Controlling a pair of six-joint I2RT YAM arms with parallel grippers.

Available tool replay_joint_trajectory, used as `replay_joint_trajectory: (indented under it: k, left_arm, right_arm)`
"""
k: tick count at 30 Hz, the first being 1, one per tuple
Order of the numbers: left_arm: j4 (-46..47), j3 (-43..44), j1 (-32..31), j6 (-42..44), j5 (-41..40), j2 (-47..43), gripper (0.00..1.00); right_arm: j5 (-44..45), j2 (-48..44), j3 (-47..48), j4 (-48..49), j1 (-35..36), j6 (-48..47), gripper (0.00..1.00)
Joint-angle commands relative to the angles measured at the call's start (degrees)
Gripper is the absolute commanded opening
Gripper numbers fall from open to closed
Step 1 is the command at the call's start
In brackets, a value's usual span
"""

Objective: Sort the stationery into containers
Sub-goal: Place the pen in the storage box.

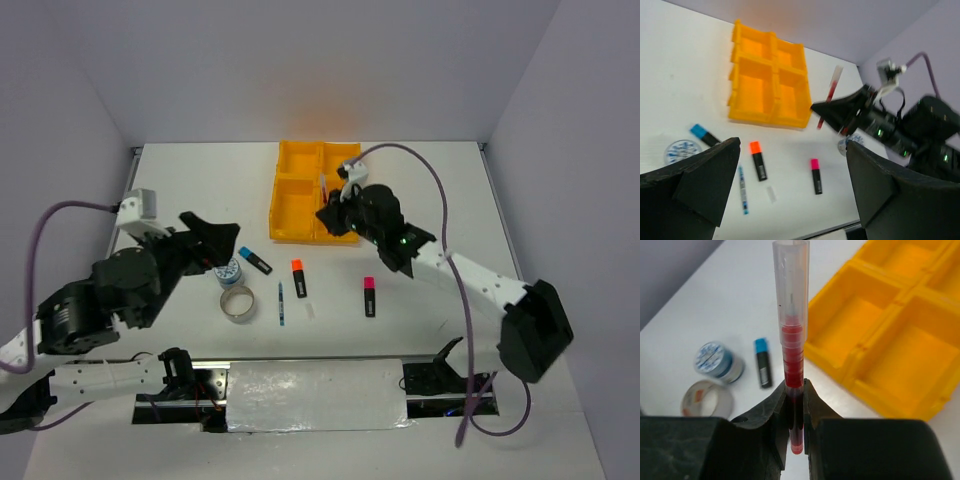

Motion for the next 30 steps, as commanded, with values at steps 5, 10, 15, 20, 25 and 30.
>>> replay_joint_trajectory:
  k: [5,10,15,20,25,30]
  left_arm:
    - [-21.27,-1.03,-0.16,0.74,0.79,-7.5,0.99]
    - [-24.71,-5.07,-0.16,3.38,2.29,-11.99,0.99]
    - [-19.71,-12.1,-0.25,7.07,2.47,-19.46,0.99]
    - [-16.63,-14.57,-0.16,8.14,3.17,-24.74,0.99]
    - [-15.13,-16.16,-0.16,8.13,3.79,-27.99,0.99]
    - [-15.13,-16.33,-0.16,7.96,3.61,-27.74,0.99]
  right_arm:
    - [2.61,23.45,23.95,-6.7,-7.65,-5.79,0.0]
    - [6.91,33.15,32.31,-10.15,-9.68,-4.91,0.0]
    - [9.03,33.08,24.88,-3.57,-10.3,-2.37,0.0]
    - [8.59,32.8,21.95,-2.41,-11.7,-1.92,0.0]
    - [8.24,35.7,21.95,-3.38,-12.58,-1.75,0.06]
    - [7.18,36.5,21.59,-2.59,-13.11,-1.57,0.28]
